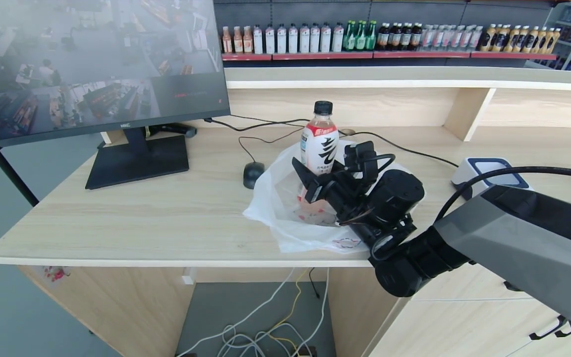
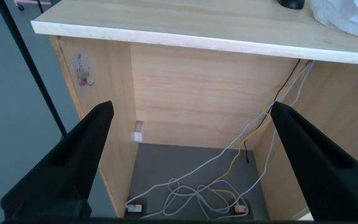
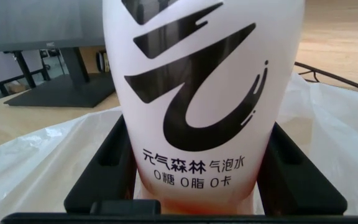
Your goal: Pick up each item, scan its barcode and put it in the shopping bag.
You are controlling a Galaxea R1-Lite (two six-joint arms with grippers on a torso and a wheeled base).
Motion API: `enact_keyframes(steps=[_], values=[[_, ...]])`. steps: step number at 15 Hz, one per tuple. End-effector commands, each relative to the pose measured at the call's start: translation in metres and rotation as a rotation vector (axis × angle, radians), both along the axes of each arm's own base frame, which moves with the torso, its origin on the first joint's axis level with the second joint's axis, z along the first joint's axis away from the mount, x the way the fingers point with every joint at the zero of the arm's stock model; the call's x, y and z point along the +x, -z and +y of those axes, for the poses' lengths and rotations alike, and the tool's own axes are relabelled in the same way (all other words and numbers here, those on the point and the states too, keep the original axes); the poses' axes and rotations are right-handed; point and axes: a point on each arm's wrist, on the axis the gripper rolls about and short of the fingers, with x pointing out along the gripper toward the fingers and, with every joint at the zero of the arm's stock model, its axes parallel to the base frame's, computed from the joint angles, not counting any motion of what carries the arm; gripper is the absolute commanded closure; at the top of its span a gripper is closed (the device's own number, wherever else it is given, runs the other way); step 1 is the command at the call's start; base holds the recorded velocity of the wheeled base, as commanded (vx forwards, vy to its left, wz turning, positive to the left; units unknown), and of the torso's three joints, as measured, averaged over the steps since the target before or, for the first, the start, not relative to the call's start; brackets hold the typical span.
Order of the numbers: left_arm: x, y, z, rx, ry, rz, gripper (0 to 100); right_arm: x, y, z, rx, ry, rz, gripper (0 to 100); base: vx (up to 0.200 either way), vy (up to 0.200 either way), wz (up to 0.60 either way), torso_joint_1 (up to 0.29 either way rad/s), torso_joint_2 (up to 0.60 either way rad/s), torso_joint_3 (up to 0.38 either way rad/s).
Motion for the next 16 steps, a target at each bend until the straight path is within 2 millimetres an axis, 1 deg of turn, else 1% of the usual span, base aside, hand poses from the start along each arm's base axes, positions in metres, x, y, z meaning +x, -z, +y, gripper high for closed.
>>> enact_keyframes(steps=[1, 10, 11, 14, 16], values=[[0.0, 0.0, 0.0, 0.0, 0.0, -0.001, 0, 0.0008, 0.005, 0.0015, -0.008, -0.002, 0.013, 100, 0.0, 0.0, 0.0, 0.0, 0.0, 0.0], [0.0, 0.0, 0.0, 0.0, 0.0, -0.001, 0, 0.002, 0.011, 0.0023, -0.014, -0.002, 0.022, 100, 0.0, 0.0, 0.0, 0.0, 0.0, 0.0], [0.0, 0.0, 0.0, 0.0, 0.0, -0.001, 0, 0.0014, 0.0116, 0.0018, -0.014, -0.001, 0.026, 0, 0.0, 0.0, 0.0, 0.0, 0.0, 0.0], [0.0, 0.0001, 0.0, 0.0, 0.0, 0.001, 0, -0.0002, 0.0072, 0.0017, -0.002, -0.006, 0.011, 0, 0.0, 0.0, 0.0, 0.0, 0.0, 0.0], [0.0, 0.0001, 0.0, 0.0, 0.0, 0.001, 0, -0.0023, 0.0096, -0.0006, -0.004, -0.005, 0.027, 0, 0.0, 0.0, 0.0, 0.0, 0.0, 0.0]])
